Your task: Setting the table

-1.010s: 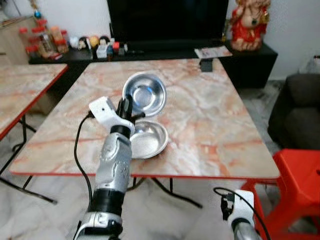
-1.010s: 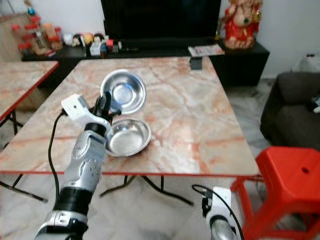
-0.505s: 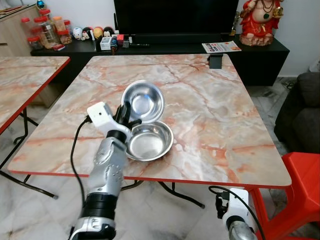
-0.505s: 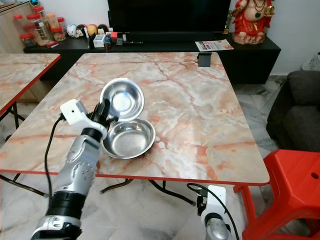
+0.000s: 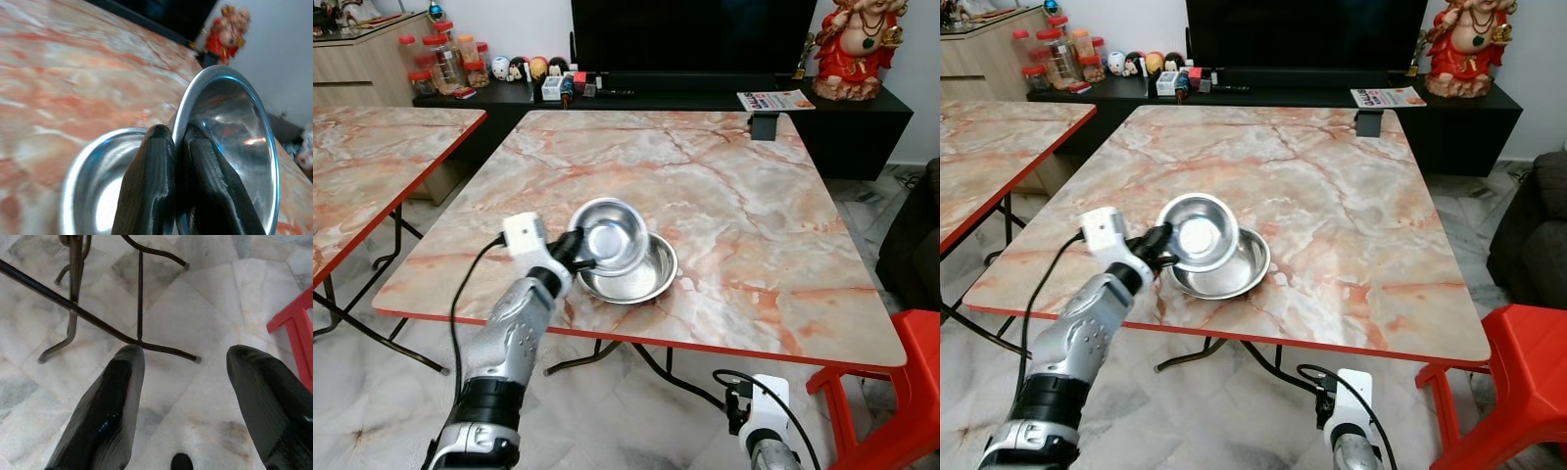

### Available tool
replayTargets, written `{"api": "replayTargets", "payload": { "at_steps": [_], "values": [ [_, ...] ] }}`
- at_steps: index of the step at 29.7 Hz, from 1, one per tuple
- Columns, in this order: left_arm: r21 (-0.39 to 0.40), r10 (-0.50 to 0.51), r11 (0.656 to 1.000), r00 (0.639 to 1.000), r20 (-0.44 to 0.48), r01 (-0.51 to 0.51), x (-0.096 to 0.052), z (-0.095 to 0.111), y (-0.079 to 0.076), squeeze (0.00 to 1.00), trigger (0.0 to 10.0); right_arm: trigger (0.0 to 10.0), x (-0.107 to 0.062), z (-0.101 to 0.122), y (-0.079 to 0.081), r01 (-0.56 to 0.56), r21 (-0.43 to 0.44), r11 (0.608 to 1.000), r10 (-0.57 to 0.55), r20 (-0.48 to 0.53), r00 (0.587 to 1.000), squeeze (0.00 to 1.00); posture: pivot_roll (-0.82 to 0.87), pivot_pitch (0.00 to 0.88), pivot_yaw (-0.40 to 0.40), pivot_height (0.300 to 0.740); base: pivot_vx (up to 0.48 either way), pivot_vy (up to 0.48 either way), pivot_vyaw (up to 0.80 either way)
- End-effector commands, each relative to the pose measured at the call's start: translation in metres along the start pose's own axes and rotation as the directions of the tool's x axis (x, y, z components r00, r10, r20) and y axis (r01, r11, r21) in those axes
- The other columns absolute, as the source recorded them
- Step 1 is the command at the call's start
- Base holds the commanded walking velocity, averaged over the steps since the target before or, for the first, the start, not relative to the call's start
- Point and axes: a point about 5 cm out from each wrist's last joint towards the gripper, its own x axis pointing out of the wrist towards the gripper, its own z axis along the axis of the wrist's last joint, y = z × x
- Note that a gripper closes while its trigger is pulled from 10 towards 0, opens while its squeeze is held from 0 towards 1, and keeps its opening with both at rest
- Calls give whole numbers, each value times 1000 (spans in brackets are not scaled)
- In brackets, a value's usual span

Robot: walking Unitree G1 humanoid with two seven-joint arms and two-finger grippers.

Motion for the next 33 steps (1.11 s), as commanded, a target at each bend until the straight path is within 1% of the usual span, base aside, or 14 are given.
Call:
{"api": "replayTargets", "payload": {
  "at_steps": [1,2,4,7,8,9,13,14,18,19,22,25,27,33],
  "values": [
    [32,3,999,999,-48,-1,6,-3,-2,0,10000,10000,1,2,3,0,4,1000,0,2,1000,0,-28,0,73,740,0,0,0],
    [35,6,999,999,-52,-4,6,-3,-2,0,10000,10000,1,2,3,0,4,1000,0,2,1000,0,-28,0,73,740,0,0,0],
    [8,75,997,995,-65,-75,12,-6,2,0,10000,10000,0,1,2,2,3,1000,-2,-1,1000,0,-37,0,79,740,0,0,0],
    [-7,106,994,991,-83,-107,14,-8,3,0,10000,10000,0,0,1,4,3,1000,-4,-3,1000,0,-39,0,80,740,0,0,0],
    [-39,135,990,987,-86,-138,14,-9,3,0,10000,10000,0,-1,0,8,4,1000,-8,-3,1000,0,-40,0,80,740,0,0,0],
    [-46,140,988,986,-85,-145,14,-9,3,0,10000,10000,0,-1,0,9,4,1000,-9,-3,1000,0,-40,0,80,740,0,0,0],
    [-45,187,980,978,-92,-192,15,-12,6,0,10000,10000,0,-1,-2,14,7,1000,-14,-5,1000,0,-34,0,77,740,0,0,0],
    [-45,187,980,978,-92,-192,15,-12,6,0,10000,10000,0,-1,-2,14,7,1000,-14,-5,1000,0,-34,0,77,740,0,0,0],
    [-111,211,969,973,-96,-221,17,-14,4,0,10000,10000,0,-1,-2,17,11,1000,-17,-6,1000,0,-34,0,79,740,0,0,0],
    [-134,215,965,971,-100,-227,18,-15,3,0,10000,10000,0,0,-1,18,14,1000,-18,-4,1000,0,-35,0,80,740,0,0,0],
    [-165,218,957,967,-130,-238,19,-18,0,0,10000,10000,1,1,-1,20,19,1000,-20,-1,1000,0,-35,0,82,740,0,0,0],
    [-174,221,954,965,-138,-244,20,-18,-1,0,10000,10000,1,1,-1,21,20,1000,-21,-1,1000,0,-35,0,82,740,0,0,0],
    [-201,223,947,964,-147,-250,19,-18,-1,0,10000,10000,1,2,-1,25,23,999,-25,0,1000,0,-33,0,84,740,0,0,0],
    [-206,242,941,959,-146,-269,19,-14,1,0,10000,10000,1,2,-2,28,23,999,-28,-2,1000,0,-32,0,82,740,0,0,0]
  ]
}}
